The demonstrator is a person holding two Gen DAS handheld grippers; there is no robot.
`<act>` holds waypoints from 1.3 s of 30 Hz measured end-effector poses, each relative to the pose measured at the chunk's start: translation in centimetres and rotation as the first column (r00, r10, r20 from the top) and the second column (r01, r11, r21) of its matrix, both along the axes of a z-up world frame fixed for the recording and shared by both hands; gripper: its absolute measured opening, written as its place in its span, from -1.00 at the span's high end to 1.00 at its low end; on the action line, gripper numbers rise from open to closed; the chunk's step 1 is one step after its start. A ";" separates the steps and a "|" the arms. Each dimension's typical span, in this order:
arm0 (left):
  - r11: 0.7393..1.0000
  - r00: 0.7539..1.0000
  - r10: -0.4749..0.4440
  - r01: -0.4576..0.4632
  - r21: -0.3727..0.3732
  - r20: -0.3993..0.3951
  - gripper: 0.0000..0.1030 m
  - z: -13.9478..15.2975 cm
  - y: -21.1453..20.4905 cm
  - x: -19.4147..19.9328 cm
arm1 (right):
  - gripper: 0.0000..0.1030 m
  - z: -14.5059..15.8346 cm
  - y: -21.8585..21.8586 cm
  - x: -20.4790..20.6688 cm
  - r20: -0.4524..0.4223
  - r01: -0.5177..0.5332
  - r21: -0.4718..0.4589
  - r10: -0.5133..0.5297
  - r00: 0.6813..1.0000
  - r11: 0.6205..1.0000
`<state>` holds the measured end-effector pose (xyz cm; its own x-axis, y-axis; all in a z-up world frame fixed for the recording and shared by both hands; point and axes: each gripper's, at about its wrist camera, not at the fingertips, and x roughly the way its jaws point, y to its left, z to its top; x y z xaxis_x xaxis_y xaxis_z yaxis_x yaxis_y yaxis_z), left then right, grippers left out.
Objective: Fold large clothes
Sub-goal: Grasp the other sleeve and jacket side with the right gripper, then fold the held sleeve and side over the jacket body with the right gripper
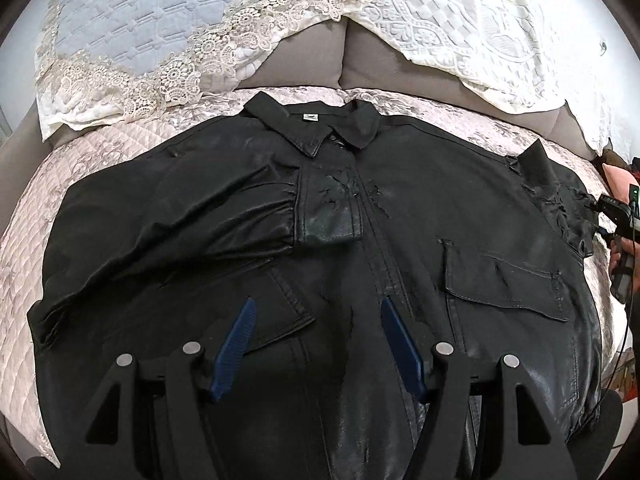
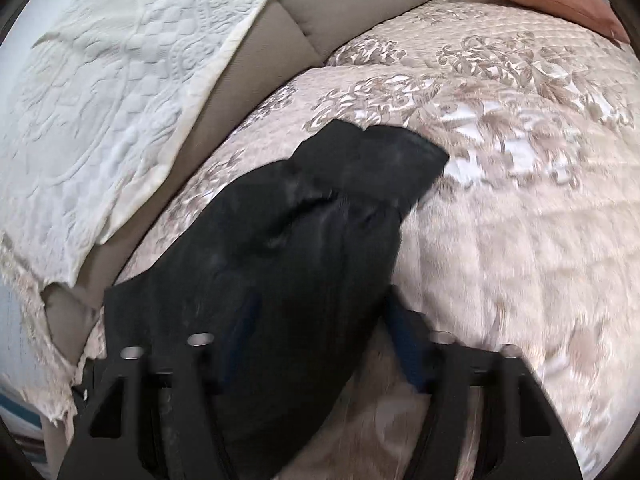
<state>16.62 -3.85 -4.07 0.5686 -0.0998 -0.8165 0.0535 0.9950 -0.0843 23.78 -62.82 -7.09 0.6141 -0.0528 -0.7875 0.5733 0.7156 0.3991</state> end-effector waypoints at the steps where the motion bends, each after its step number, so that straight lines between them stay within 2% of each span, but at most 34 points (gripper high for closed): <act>1: 1.000 1.000 0.003 -0.003 -0.002 -0.001 -0.31 0.0 0.1 0.0 | 0.94 -0.1 -0.1 0.3 -0.016 -0.005 0.004 0.005 1.000 1.000; 3: 1.000 1.000 0.014 -0.014 -0.013 -0.001 -0.31 0.2 0.7 -0.3 | 0.95 0.8 0.0 0.4 0.008 -0.024 0.038 0.024 1.000 0.999; 6: 0.999 1.000 0.025 -0.025 -0.022 0.013 -0.31 0.7 1.5 -0.9 | 0.95 5.0 2.2 -0.2 0.097 -0.108 -0.024 0.110 0.989 0.994; 9: 0.999 0.999 0.033 -0.032 -0.036 0.025 -0.31 1.3 2.3 -1.4 | 0.95 9.9 6.4 -0.6 0.182 -0.208 -0.093 0.222 0.958 0.974; 10: 0.999 0.999 0.036 -0.035 -0.040 0.030 -0.31 1.4 2.5 -1.6 | 0.95 12.0 8.7 -0.8 0.228 -0.260 -0.111 0.279 0.933 0.959; 12: 0.998 0.998 0.047 -0.045 -0.051 0.040 -0.31 1.7 3.0 -2.0 | 0.95 14.3 12.1 -0.7 0.271 -0.339 -0.145 0.367 0.890 0.929; 15: 0.995 0.996 0.065 -0.060 -0.075 0.058 -0.31 2.3 3.9 -2.9 | 0.95 16.7 19.8 -0.5 0.295 -0.476 -0.207 0.519 0.802 0.854; 19: 0.992 0.993 0.093 -0.087 -0.086 0.074 -0.31 2.7 5.4 -4.0 | 0.94 15.0 29.3 0.1 0.268 -0.654 -0.209 0.686 0.676 0.727; 21: 0.990 0.991 0.115 -0.108 -0.092 0.073 -0.31 2.6 6.3 -4.3 | 0.86 12.4 34.2 0.4 0.230 -0.745 -0.166 0.760 0.608 0.646; 22: 0.988 0.989 0.126 -0.119 -0.094 0.071 -0.31 2.6 6.9 -4.4 | 0.79 11.0 35.6 0.7 0.206 -0.772 -0.144 0.782 0.589 0.619; 25: 0.984 0.986 0.153 -0.146 -0.102 0.067 -0.31 2.5 8.1 -4.7 | 0.57 6.4 40.1 -0.1 0.145 -0.849 -0.044 0.844 0.516 0.526; 26: 0.983 0.985 0.158 -0.150 -0.104 0.068 -0.31 2.5 8.4 -4.7 | 0.43 5.5 40.8 -0.5 0.132 -0.863 -0.028 0.857 0.497 0.505; 27: 0.983 0.985 0.160 -0.152 -0.105 0.070 -0.31 2.5 8.6 -4.8 | 0.16 4.9 41.3 -1.0 0.123 -0.872 -0.017 0.867 0.483 0.488; 29: 0.982 0.984 0.161 -0.153 -0.109 0.073 -0.31 2.5 8.7 -4.6 | -0.02 4.1 41.5 -2.1 0.126 -0.883 0.003 0.876 0.465 0.469; 31: 0.983 0.985 0.153 -0.144 -0.116 0.077 -0.31 2.5 8.5 -4.3 | -0.02 4.2 40.5 -3.4 0.155 -0.881 0.020 0.869 0.470 0.473; 33: 0.984 0.987 0.140 -0.130 -0.119 0.078 -0.31 2.5 8.0 -4.0 | -0.02 4.3 38.9 -3.8 0.174 -0.857 0.019 0.843 0.509 0.514; 35: 0.986 0.989 0.121 -0.110 -0.125 0.080 -0.31 2.5 7.3 -3.7 | -0.03 4.1 36.9 -3.2 0.179 -0.809 0.027 0.794 0.582 0.587; 37: 0.987 0.991 0.105 -0.093 -0.129 0.088 -0.31 2.6 6.7 -3.7 | -0.03 2.8 34.6 -1.9 0.178 -0.739 0.086 0.719 0.671 0.669; 39: 0.988 0.991 0.096 -0.084 -0.131 0.094 -0.31 2.8 6.4 -3.7 | -0.06 1.5 33.2 -0.4 0.170 -0.683 0.147 0.662 0.730 0.715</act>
